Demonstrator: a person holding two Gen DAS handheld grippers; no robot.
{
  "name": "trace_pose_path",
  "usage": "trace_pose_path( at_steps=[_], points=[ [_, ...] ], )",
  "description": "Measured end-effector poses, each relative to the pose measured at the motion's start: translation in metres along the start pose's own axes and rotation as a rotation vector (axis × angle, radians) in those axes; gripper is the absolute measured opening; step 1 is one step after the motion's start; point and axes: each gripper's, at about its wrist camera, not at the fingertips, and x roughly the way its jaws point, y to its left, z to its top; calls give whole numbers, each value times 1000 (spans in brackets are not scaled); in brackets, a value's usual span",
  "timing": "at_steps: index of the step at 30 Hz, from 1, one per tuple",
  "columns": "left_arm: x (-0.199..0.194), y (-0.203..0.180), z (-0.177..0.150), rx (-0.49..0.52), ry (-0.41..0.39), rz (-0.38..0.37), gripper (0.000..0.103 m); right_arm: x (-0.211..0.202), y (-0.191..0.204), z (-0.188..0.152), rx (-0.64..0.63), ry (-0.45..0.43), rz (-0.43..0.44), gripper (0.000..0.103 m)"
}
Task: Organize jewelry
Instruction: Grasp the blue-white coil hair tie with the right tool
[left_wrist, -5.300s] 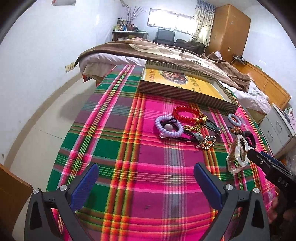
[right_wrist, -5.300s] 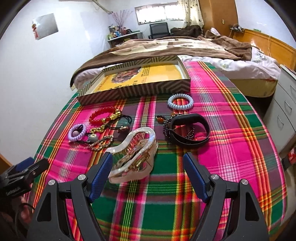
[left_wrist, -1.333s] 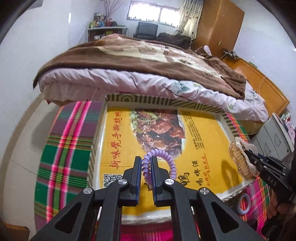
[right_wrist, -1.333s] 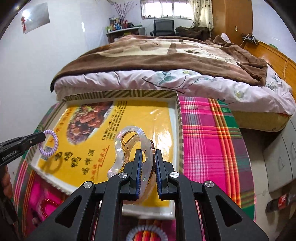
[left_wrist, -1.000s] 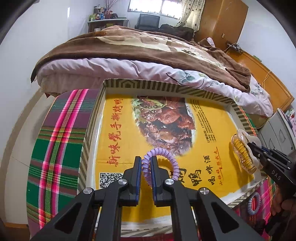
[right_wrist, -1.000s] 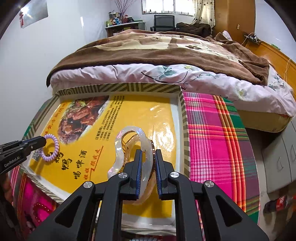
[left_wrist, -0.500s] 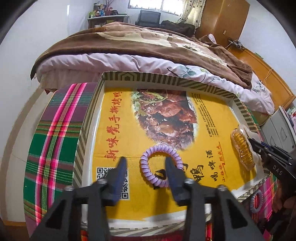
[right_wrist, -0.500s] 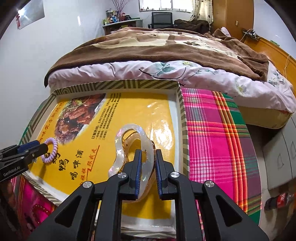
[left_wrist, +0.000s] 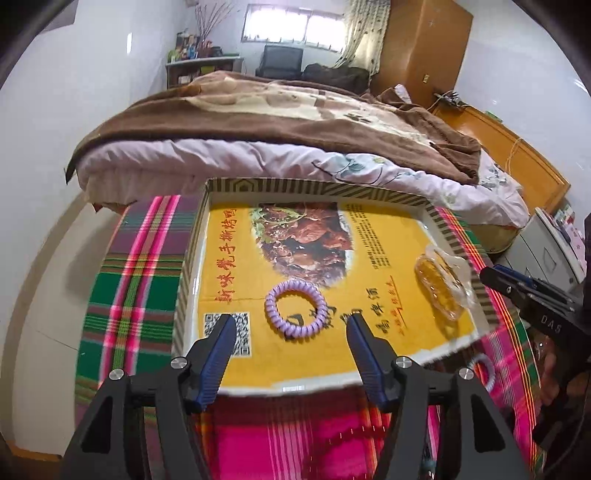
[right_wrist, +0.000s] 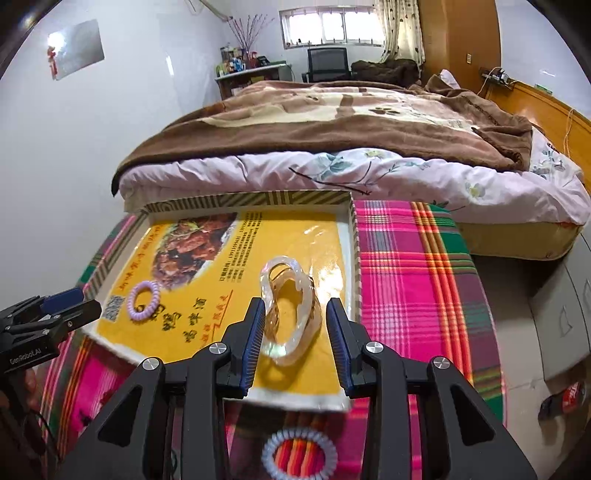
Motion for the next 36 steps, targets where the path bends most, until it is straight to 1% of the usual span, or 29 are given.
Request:
trace_pose_path(
  at_steps=[5, 9, 13, 16, 18, 20, 25, 34, 36],
  points=[
    [-28, -3, -18, 30, -28, -1, 62, -26, -13, -17, 20, -19, 12, 35],
    [-44, -2, -39, 14, -38, -15, 62, -35, -23, -38, 19, 6, 5, 35],
    [-54, -3, -59, 6, -36, -36, 62, -29, -32, -62, -14, 66, -36, 35],
    [-59, -3, -71, 3, -47, -35, 62, -23, -37, -73, -24, 99, -31, 35],
    [-61, -1, -76, -15, -46, -50, 62, -18, -37, -80, -36, 123, -27, 35],
    [-62, 0, -81, -25, -44, -53, 62, -16, -36, -85, -45, 126, -22, 35],
    [-63, 2, -88, -40, -30, -55, 62, -3, -31, -90, -58, 160, -2, 35],
    [-62, 2, -91, -38, -18, -47, 62, 1, -21, -90, -137, 153, -31, 36],
    [-60, 0, -90, -25, -10, -45, 62, 0, -22, -90, -131, 148, -27, 36]
  ],
)
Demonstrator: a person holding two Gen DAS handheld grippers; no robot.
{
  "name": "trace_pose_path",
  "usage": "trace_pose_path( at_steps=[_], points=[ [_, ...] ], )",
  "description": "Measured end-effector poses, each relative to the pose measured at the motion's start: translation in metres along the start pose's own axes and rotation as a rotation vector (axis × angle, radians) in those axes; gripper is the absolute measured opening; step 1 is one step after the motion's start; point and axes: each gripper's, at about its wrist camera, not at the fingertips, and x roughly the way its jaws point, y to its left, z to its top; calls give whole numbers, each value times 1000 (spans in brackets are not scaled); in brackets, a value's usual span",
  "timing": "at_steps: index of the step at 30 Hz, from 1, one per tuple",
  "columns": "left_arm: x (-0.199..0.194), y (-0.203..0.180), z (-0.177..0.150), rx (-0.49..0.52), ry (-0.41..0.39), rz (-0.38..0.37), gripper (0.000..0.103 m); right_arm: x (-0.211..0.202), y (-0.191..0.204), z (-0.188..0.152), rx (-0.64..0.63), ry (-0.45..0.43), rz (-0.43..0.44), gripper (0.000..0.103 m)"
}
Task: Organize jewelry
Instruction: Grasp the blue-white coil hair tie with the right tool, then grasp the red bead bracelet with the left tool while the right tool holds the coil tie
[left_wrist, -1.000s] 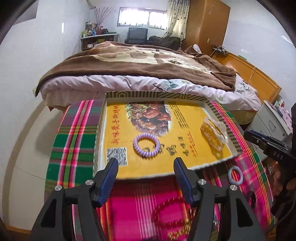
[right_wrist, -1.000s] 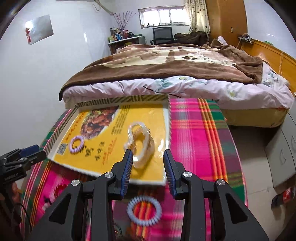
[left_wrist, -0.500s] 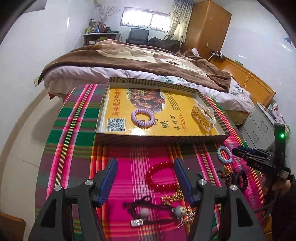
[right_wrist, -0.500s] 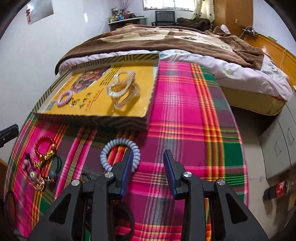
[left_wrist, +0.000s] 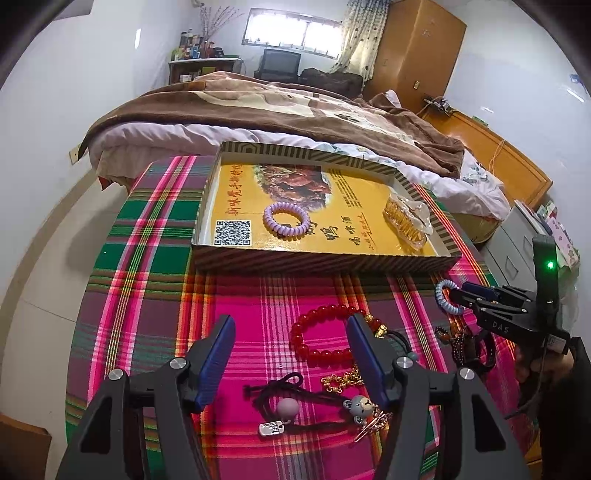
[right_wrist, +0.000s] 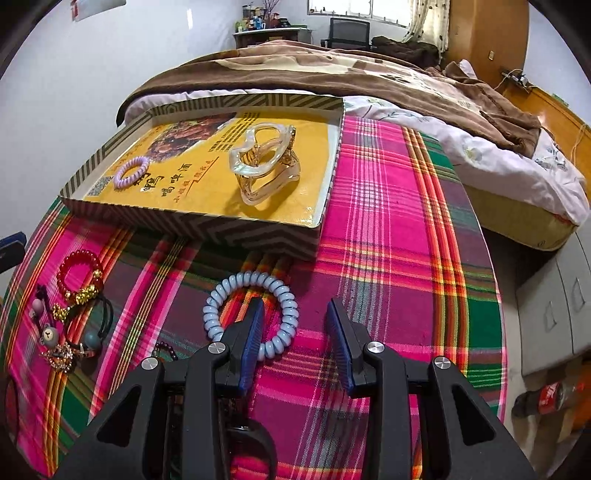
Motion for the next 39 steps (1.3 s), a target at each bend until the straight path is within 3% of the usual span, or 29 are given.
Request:
trace_pose_path(
  at_steps=[1, 2, 3, 4, 13, 19, 26, 37, 39],
  points=[
    [2, -3, 0, 7, 5, -1, 62, 0, -1, 0, 4, -2, 3, 36],
    [3, -5, 1, 13, 8, -4, 62, 0, -1, 0, 7, -5, 3, 29],
    [4, -6, 1, 19, 11, -4, 62, -1, -1, -1, 7, -10, -1, 15],
    [4, -9, 1, 29, 14, -3, 62, -1, -1, -2, 4, -14, -5, 10],
    [20, -51, 4, 180, 61, -9, 62, -14, -17, -9, 77, -63, 22, 10],
    [41, -83, -1, 303, 95, 51, 62, -29, -23, -12, 103, -102, 45, 10],
    [58, -97, -12, 362, 142, 90, 62, -32, -24, -15, 107, -119, 72, 10],
    [69, -100, -15, 377, 175, 101, 46, -34, -28, -15, 122, -131, 90, 10],
    [69, -101, -15, 379, 173, 94, 38, -33, -28, -14, 122, -132, 89, 10]
  ],
)
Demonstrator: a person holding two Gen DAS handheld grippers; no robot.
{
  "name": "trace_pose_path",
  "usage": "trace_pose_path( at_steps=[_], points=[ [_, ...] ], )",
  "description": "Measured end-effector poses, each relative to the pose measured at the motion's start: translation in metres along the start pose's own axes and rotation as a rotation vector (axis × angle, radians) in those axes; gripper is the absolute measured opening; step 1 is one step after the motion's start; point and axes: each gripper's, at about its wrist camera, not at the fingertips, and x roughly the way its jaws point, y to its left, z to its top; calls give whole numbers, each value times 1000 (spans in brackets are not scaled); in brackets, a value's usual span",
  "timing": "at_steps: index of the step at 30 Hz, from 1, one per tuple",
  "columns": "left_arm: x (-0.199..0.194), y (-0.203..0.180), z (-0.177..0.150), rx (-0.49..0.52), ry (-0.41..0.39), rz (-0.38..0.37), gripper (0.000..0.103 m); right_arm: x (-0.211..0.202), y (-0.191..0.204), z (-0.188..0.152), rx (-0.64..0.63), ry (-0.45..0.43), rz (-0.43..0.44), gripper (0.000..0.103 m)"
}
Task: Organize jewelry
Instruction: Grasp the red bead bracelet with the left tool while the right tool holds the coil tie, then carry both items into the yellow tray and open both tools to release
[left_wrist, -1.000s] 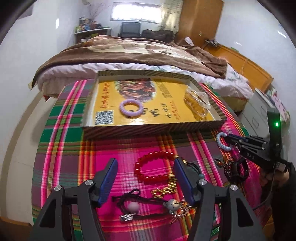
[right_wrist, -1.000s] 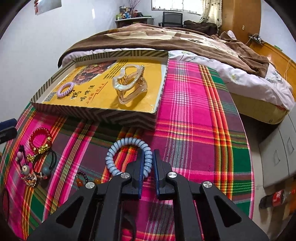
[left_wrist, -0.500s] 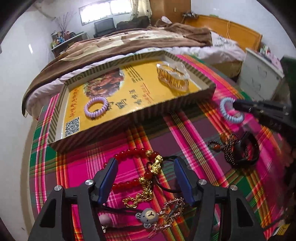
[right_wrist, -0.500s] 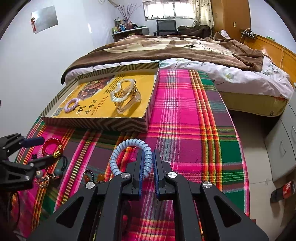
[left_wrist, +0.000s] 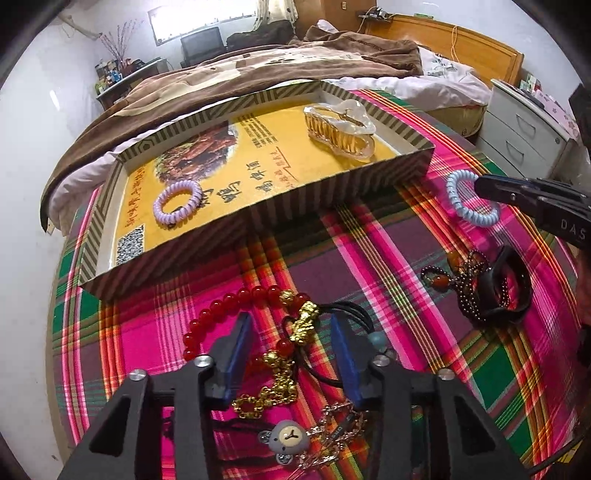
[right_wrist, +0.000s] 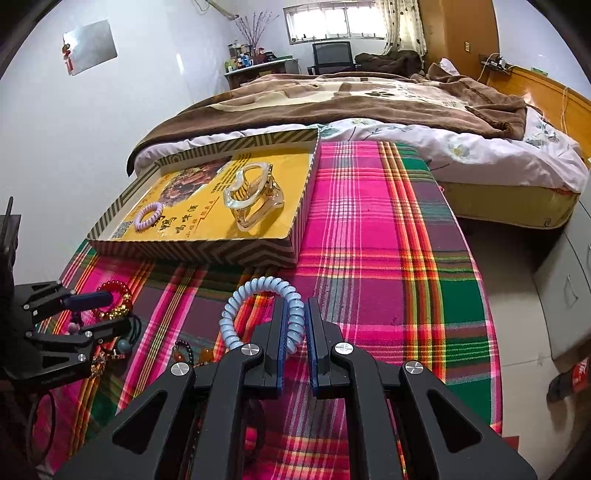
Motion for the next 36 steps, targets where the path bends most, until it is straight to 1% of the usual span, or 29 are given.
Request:
trace_pose_path(
  at_steps=[1, 3, 5, 6, 10, 11, 12, 13, 17, 20, 27, 29, 36],
  points=[
    [0, -1, 0, 2, 1, 1, 36, 0, 0, 0, 1, 0, 1, 10],
    [0, -1, 1, 5, -1, 5, 26, -1, 0, 0, 1, 0, 3, 10],
    [1, 0, 1, 3, 1, -2, 21, -1, 0, 0, 3, -1, 2, 10],
    [0, 0, 1, 1, -1, -2, 19, -1, 0, 0, 4, -1, 3, 10],
    [-2, 2, 0, -6, -5, -15, 19, -1, 1, -1, 5, -2, -1, 10],
    [-2, 3, 0, -9, -7, -18, 17, -1, 1, -1, 6, -3, 0, 10],
    [-3, 4, 0, -13, -11, -21, 12, -1, 2, -1, 7, -3, 0, 10],
    [-5, 5, 1, -21, -19, -19, 11, -2, 2, 0, 9, -3, 1, 10],
    [-14, 13, 2, -56, -46, -37, 11, -4, 2, -1, 11, -7, -1, 10],
    [-17, 18, 2, -71, -56, -35, 11, -6, 2, 0, 14, -9, -2, 10],
    [-33, 30, 2, -126, -97, -70, 11, -14, 5, 4, 16, -31, -4, 10],
    [-42, 36, 5, -138, -123, -54, 11, -17, 5, 6, 17, -40, -4, 10],
    [-70, 58, 14, -200, -203, -69, 11, -27, 14, 15, 5, -68, 1, 10]
  ],
)
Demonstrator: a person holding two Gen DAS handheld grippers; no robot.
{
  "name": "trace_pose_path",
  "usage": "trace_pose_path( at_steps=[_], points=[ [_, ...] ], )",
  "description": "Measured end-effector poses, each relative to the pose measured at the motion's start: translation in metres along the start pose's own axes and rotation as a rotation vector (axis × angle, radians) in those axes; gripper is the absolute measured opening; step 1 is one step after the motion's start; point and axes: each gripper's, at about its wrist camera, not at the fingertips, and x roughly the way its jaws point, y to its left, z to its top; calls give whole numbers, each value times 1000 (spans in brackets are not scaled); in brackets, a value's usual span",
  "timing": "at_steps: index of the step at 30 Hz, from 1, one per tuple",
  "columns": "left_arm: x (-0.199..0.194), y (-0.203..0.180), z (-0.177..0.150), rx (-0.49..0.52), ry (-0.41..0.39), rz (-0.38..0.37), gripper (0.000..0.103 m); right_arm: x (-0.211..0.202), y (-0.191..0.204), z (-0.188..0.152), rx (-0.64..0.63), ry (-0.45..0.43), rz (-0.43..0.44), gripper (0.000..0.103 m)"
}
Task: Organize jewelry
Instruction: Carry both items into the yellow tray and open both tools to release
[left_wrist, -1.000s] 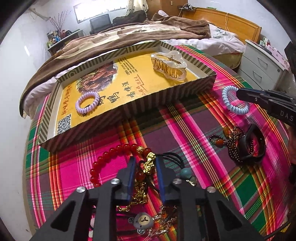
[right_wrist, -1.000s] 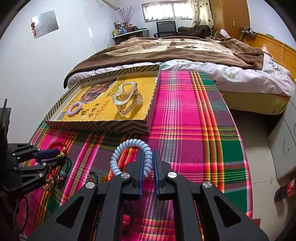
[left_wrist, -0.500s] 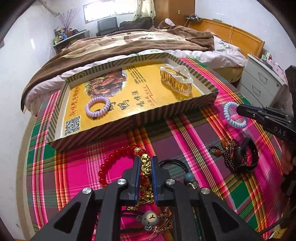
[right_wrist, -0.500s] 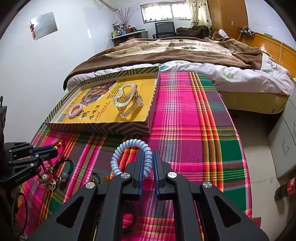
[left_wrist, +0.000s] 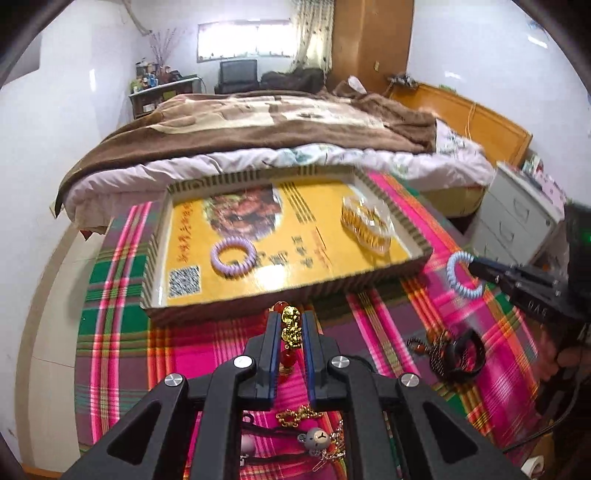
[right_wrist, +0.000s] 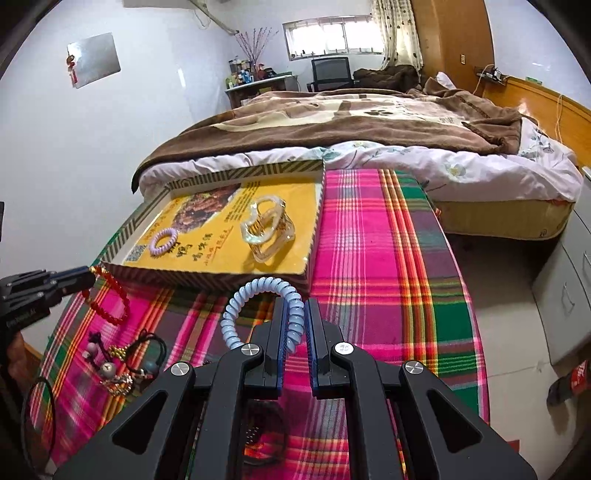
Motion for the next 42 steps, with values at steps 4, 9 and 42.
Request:
trace_pose_path(
  at_steps=[4, 9, 42],
  points=[
    [-10, 11, 9, -38, -33, -21, 11, -4, 7, 8, -12, -13, 6, 10],
    [-20, 23, 24, -77, -67, -36, 11, -8, 16, 25, -29, -37, 13, 10],
    [111, 118, 116, -103, 23, 90, 11, 151, 81, 98, -134, 181, -39, 10]
  ],
)
